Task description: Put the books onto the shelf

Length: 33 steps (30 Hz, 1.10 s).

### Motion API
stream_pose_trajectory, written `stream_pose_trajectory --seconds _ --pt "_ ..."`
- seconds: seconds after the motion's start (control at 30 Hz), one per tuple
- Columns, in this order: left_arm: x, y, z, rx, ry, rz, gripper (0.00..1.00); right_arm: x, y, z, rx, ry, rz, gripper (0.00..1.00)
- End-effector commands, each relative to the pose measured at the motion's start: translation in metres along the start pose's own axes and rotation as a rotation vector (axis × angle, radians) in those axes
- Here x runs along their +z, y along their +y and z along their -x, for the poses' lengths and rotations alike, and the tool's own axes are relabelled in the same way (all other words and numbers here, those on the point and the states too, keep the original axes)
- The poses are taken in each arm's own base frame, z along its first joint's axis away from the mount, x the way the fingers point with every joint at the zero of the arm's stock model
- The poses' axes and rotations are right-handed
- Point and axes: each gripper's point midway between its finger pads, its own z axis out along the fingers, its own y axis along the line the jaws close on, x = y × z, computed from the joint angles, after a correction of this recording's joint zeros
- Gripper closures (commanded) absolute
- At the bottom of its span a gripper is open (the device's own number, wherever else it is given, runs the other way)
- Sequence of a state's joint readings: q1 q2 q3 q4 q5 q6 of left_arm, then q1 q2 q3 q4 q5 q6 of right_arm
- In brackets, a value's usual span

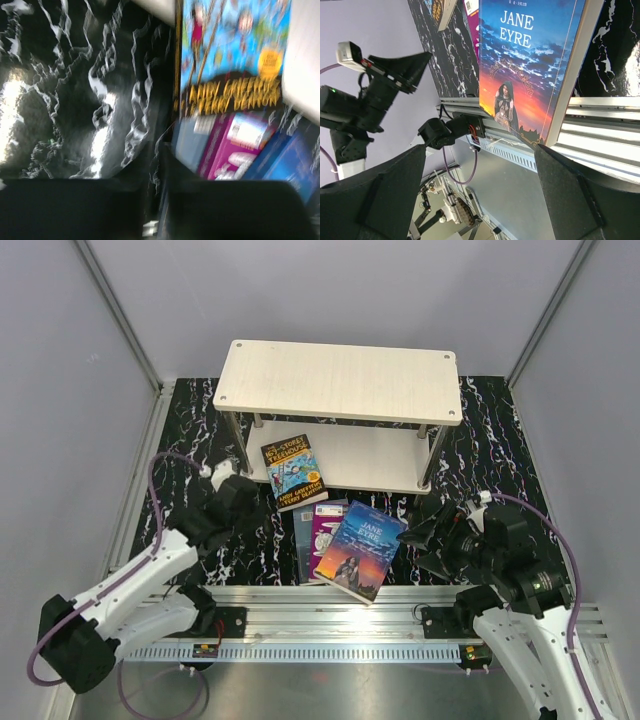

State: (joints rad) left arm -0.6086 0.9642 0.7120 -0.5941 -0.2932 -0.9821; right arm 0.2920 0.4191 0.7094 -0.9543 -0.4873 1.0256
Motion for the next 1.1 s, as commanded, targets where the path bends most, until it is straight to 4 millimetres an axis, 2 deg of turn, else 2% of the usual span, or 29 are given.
stream_pose_trajectory --seconds 0.0,0.1,0.2,0.3,0.37,0.63,0.87,1.07 --pt "-0.01 -0.022 -0.033 0.045 0.07 -0.133 1.0 0.001 0.006 0.005 -0.022 -0.025 0.031 0.04" --pt "-0.013 -0.034 -0.053 0.09 0.095 -0.163 1.0 0.0 0.003 0.003 -0.019 -0.031 0.034 0.06" --pt "-0.008 -0.049 -0.062 0.126 0.119 -0.161 1.0 -0.001 -0.002 0.0 -0.012 -0.033 0.028 0.06" --pt "0.005 -0.057 -0.062 0.135 0.116 -0.115 1.0 -0.005 -0.006 -0.003 -0.01 -0.036 0.023 0.05" --pt "0.018 -0.055 -0.066 0.15 0.116 -0.064 1.0 -0.009 -0.006 -0.004 -0.015 -0.045 0.024 0.06" --pt "0.052 -0.075 -0.056 0.228 0.078 0.052 1.0 -0.028 -0.022 -0.016 -0.035 -0.057 -0.036 0.05" --pt "0.083 -0.057 -0.037 0.263 0.054 0.171 1.0 -0.038 -0.035 -0.025 -0.025 -0.066 -0.057 0.04" --pt "0.092 -0.046 -0.02 0.262 -0.019 0.226 1.0 -0.037 -0.042 -0.028 -0.021 -0.049 -0.083 0.04"
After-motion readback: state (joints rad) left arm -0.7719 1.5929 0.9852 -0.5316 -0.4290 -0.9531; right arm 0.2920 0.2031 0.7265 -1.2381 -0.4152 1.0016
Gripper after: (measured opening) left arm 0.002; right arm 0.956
